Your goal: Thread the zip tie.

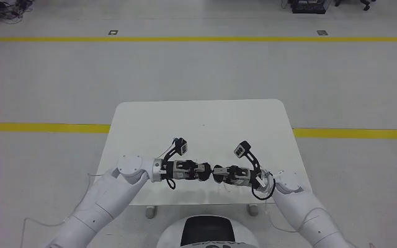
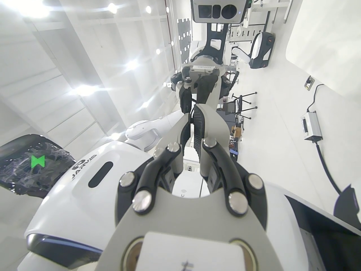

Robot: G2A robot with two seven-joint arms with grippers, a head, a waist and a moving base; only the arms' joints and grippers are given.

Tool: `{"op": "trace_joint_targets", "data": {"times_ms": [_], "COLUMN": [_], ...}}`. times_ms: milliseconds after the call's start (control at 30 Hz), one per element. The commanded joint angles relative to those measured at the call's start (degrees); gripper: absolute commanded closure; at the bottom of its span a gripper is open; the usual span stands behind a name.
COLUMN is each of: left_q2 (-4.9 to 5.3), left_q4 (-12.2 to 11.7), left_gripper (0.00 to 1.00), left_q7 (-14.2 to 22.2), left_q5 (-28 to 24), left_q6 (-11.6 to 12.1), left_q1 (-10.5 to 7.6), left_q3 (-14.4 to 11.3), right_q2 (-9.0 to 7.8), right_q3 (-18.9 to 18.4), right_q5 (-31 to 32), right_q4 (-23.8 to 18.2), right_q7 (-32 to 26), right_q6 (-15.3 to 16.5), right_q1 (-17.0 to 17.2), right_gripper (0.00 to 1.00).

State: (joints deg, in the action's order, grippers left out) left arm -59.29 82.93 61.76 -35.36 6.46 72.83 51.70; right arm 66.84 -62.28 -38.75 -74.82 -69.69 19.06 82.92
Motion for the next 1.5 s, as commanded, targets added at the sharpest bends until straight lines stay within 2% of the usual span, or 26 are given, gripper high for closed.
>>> {"op": "trace_joint_targets", "data": {"times_ms": [0,33,133,767,1033,1333,1467], "left_q2": [0.02,0.03,0.07,0.34,0.43,0.47,0.49], "left_q4": [-0.03,-0.03,-0.01,-0.06,-0.07,-0.22,-0.33], "left_gripper": [0.84,0.80,0.79,0.85,0.91,0.89,1.00], "left_q7": [-0.05,-0.14,-0.24,-0.16,-0.17,0.06,0.02], "left_q5": [-0.02,-0.07,-0.14,-0.44,-0.50,-0.57,-0.60], "left_q6": [0.02,0.06,0.16,0.29,0.35,0.24,0.20], "left_q1": [-0.03,-0.03,-0.04,-0.24,-0.35,-0.64,-0.75], "left_q3": [-0.06,-0.09,-0.19,-0.71,-0.97,-1.48,-1.66], "right_q2": [-0.03,-0.05,-0.09,-0.22,-0.28,-0.35,-0.37], "right_q3": [0.00,0.02,0.09,0.73,0.88,1.07,1.15], "right_q5": [-0.05,-0.04,-0.03,0.02,-0.09,-0.04,-0.06], "right_q4": [-0.01,-0.01,0.03,0.21,0.27,0.26,0.25], "right_q7": [-0.07,-0.11,-0.17,0.11,0.42,0.43,0.50], "right_q6": [0.07,0.07,-0.02,-0.23,-0.20,-0.22,-0.27], "right_q1": [0.01,0.01,0.01,-0.27,-0.28,-0.43,-0.46], "right_gripper": [1.00,1.00,1.00,1.00,1.00,1.00,1.00]}}
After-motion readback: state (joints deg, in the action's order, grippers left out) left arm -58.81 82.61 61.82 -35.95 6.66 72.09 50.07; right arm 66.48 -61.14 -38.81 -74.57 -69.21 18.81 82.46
